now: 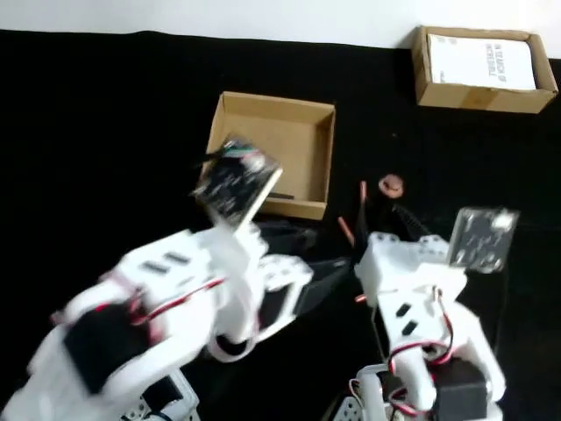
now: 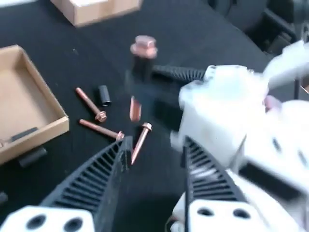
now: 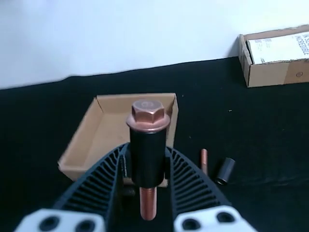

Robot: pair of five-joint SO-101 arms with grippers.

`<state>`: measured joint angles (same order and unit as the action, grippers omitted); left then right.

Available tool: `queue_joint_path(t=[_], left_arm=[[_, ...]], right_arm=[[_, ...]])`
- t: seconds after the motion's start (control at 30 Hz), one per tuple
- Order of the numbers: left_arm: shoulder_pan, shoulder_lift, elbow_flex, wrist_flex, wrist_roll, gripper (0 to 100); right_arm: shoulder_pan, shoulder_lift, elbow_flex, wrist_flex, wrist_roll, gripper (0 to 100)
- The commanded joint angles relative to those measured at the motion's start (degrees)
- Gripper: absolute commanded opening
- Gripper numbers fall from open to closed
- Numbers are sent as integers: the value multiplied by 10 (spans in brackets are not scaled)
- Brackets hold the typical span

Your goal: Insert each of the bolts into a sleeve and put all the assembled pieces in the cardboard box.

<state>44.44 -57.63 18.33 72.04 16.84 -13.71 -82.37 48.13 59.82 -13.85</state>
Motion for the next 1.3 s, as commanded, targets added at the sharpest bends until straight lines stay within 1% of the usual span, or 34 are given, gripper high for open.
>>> queue_joint_path(t=[0.0,0.13,0.23,0.37,0.53,0.57,0.63,0.73,1.0,1.13,1.27], left_arm=[[-66,-75,26,6,-3,12],[-174,-152,83,-5,-47,12],[-256,-213,138,-27,-73,8],[-373,-310,247,-78,-108,8],[-495,-455,409,-156,-135,8],[-513,-474,436,-169,-135,8],[-549,-469,467,-182,-133,8],[-575,-458,503,-185,-133,8],[-578,-458,625,-185,-128,8],[-579,-458,689,-185,-59,8],[-579,-458,743,-186,-25,8]], right_arm=[[-4,115,-123,-12,-31,7],[-9,244,-235,-12,-36,7],[-34,344,-318,-11,-32,7],[-59,480,-418,-11,-30,7],[-104,627,-535,7,51,7],[-116,656,-560,16,68,7],[-134,710,-606,31,108,7],[-153,786,-667,47,194,7],[-169,932,-767,58,478,7],[-176,975,-776,59,592,7],[-178,1011,-773,58,698,7]])
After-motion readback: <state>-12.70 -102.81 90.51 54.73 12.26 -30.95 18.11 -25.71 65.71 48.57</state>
